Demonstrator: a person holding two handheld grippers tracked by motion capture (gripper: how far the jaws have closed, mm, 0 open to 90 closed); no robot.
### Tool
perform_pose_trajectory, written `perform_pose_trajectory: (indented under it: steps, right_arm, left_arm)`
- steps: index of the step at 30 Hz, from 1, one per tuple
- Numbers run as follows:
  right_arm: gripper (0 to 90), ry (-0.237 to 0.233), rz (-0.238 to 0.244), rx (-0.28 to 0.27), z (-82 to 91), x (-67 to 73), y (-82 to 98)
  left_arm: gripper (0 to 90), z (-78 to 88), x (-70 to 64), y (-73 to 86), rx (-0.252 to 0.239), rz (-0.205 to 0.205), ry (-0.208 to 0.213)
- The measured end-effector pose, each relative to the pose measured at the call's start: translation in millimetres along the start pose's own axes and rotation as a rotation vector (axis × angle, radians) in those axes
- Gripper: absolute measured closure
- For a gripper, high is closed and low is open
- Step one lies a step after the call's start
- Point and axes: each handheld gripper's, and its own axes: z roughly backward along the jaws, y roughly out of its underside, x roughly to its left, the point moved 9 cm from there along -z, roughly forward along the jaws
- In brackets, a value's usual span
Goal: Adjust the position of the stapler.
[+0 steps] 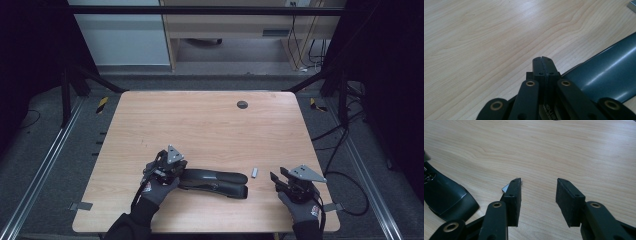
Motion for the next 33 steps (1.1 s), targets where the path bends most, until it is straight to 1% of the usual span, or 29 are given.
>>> perform_pose_trajectory:
  steps: [3, 4, 5, 7, 11, 15, 17, 19, 20, 25, 26, 27, 28, 30, 31, 32, 33]
  right_arm:
    - [56.4, -0.007, -0.008, 0.004, 0.2, 1.4, 0.2]
    - [57.0, -0.002, 0.008, 0.001, -0.6, 0.6, 0.1]
    - [57.0, -0.002, 0.008, 0.001, -0.6, 0.6, 0.1]
    - [58.6, -0.004, 0.005, 0.002, -0.7, 1.0, 0.1]
    - [60.9, -0.008, -0.009, 0.008, -0.6, 1.8, 0.5]
    - [61.8, -0.006, -0.004, 0.006, -0.7, 1.1, 0.4]
    - [62.2, -0.011, -0.016, 0.005, 0.6, 1.9, -0.2]
    - [62.2, -0.010, -0.015, 0.004, 0.6, 1.6, -0.2]
    - [62.4, -0.009, -0.011, 0.005, 0.1, 1.1, 0.2]
    - [65.9, -0.023, -0.009, 0.006, 0.7, 4.0, 0.0]
    - [66.8, -0.026, -0.004, 0.008, 0.5, 4.7, 0.2]
    - [70.3, -0.043, 0.001, 0.009, 0.6, 8.2, 0.1]
    - [71.5, -0.051, -0.001, 0.011, 1.0, 10.2, 0.1]
    - [75.6, -0.065, 0.003, 0.012, 1.0, 14.5, -0.3]
    - [75.6, -0.065, 0.003, 0.012, 1.0, 14.5, -0.3]
    - [79.4, -0.080, 0.014, 0.018, 0.1, 19.3, 0.1]
    - [79.4, -0.080, 0.014, 0.018, 0.1, 19.3, 0.1]
  left_arm:
    - [90.0, 2.2, -1.8, 1.7, 0.000, -0.008, -0.004]
    - [90.0, 3.9, -3.6, 3.2, -0.005, -0.011, -0.005]
    - [90.0, 3.9, -3.6, 3.2, -0.005, -0.011, -0.005]
    - [90.0, 6.8, -6.3, 5.6, -0.009, -0.013, 0.003]
    - [90.0, 11.2, -10.2, 9.1, -0.009, -0.021, 0.005]
    - [90.0, 14.2, -13.3, 11.3, -0.013, -0.026, 0.006]
    - [90.0, 17.5, -15.5, 12.7, -0.018, -0.027, 0.005]
    - [90.0, 18.5, -15.8, 13.1, -0.018, -0.029, 0.003]
    - [90.0, 19.5, -15.9, 13.3, -0.026, -0.026, 0.005]
    - [89.9, 20.4, -15.6, 13.4, -0.031, -0.024, 0.008]
    - [89.9, 21.4, -14.7, 12.8, -0.039, -0.021, 0.003]
    - [89.9, 24.2, -12.2, 11.7, -0.051, -0.017, -0.006]
    - [89.9, 24.2, -12.2, 11.7, -0.051, -0.017, -0.006]
    - [89.9, 32.5, -5.2, 9.1, -0.079, 0.001, -0.017]
    - [89.9, 32.5, -5.2, 9.1, -0.079, 0.001, -0.017]
    - [89.9, 37.2, -2.3, 7.8, -0.094, 0.008, -0.022]
    - [89.9, 40.0, -0.9, 6.8, -0.106, 0.014, -0.024]
